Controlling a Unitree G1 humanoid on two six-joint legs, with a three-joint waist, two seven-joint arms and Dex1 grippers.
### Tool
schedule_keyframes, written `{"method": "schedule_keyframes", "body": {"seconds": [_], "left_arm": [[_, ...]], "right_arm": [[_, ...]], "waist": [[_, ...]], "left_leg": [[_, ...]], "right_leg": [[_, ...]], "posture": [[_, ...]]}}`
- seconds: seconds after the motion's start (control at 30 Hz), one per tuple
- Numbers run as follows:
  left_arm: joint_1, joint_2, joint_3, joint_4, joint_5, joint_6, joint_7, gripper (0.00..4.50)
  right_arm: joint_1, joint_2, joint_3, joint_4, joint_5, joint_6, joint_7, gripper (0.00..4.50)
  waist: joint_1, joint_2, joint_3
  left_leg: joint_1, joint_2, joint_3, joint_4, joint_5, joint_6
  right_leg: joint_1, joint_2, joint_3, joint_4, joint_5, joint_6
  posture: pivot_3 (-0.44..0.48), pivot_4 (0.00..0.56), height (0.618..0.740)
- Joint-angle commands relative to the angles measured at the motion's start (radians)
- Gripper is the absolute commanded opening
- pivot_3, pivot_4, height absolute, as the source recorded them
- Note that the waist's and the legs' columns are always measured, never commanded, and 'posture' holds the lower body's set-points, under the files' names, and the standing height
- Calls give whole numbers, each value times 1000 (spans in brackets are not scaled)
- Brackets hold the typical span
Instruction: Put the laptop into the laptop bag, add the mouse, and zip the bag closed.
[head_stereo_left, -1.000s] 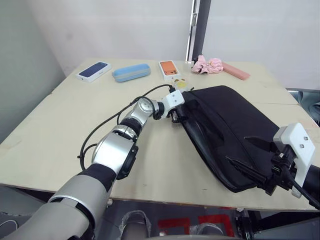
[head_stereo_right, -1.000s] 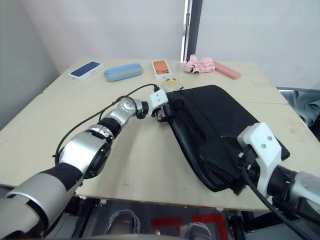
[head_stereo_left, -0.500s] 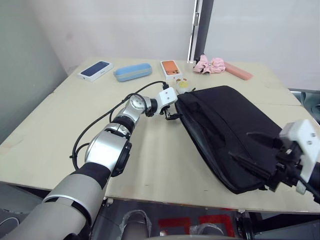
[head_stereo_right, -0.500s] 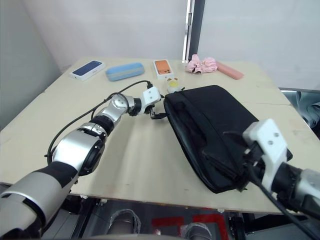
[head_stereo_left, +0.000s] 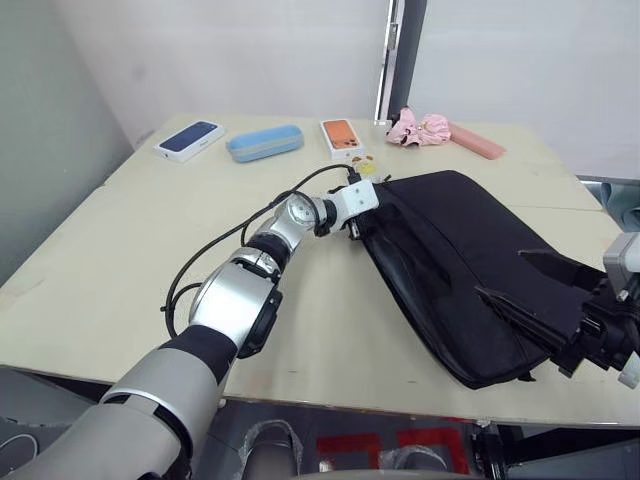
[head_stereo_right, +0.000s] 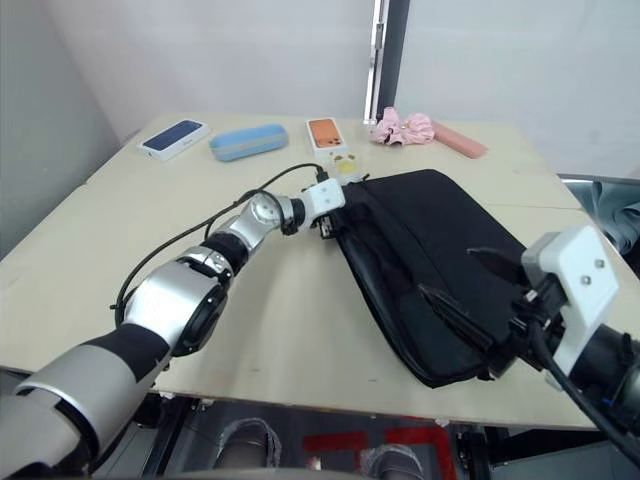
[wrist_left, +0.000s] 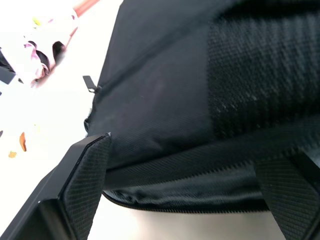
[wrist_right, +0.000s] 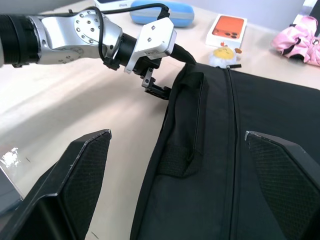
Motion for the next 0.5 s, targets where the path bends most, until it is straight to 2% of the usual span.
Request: {"method": "schedule_keyframes", "body": {"seconds": [0.03,0.3,0.5], "left_arm": [[-20,-2,7,-6,3,5,14,3832],[-14,39,2,-8,18,7,33,962],[-8,69,14,-16,3,-37,-42,962]], "right_arm": [[9,-12,-59,-15,20,-33,-19,4500],[-40,-60,-17,22,0,-33,-17,4500],[-71,-74,8,48,-17,-22,-4,4500]], "waist": [[1,0,0],[-2,0,0],[-2,0,0]], "left_leg": [[-1,-1,0,0,0,0],[-1,-2,-1,0,0,1],[-2,-2,-1,0,0,1]], "right_leg": [[0,-1,-1,0,0,0],[0,-2,-1,-1,0,1],[0,-2,-1,-1,0,1]], "posture": [[0,150,740],[0,150,740],[0,150,740]]}}
